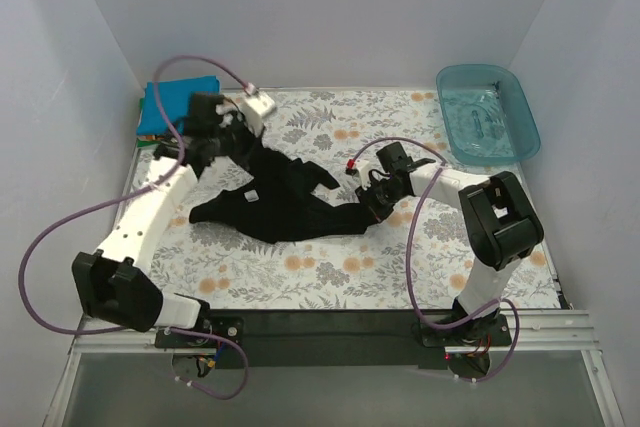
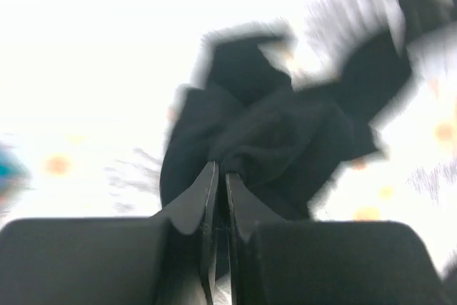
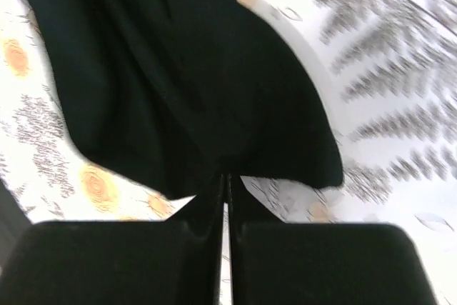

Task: Fold and stack the t-shirts
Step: Flatten the tshirt out

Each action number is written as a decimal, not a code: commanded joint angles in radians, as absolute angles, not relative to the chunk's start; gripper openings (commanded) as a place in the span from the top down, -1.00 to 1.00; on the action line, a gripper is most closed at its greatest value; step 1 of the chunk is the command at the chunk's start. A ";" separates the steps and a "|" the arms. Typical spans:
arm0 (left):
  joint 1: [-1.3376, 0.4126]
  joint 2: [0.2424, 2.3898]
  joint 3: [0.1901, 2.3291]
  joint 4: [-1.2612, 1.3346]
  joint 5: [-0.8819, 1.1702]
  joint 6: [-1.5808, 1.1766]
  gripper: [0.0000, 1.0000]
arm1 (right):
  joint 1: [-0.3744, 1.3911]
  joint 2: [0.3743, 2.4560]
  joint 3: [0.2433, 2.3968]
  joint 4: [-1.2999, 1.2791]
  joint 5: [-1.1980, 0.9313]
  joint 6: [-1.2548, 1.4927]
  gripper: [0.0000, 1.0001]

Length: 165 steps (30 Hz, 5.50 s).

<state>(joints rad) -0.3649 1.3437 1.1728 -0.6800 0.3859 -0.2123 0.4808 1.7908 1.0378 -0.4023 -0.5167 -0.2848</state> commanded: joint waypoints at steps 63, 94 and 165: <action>0.241 1.457 1.334 -1.097 0.948 -0.187 1.00 | 0.824 1.614 0.905 -0.932 -0.408 -0.800 0.76; 0.190 1.442 1.194 -0.976 0.836 -0.334 1.00 | 0.359 1.990 1.396 -0.680 -0.262 -0.623 -0.11; -0.265 1.968 1.439 -0.437 0.028 -0.192 -0.15 | 0.107 1.796 1.233 -0.802 -0.279 -0.713 0.97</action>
<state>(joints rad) -0.2619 1.9759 1.3907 -0.4625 0.1200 -0.2436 0.1112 1.7908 1.2083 -0.7799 -0.2592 -0.7136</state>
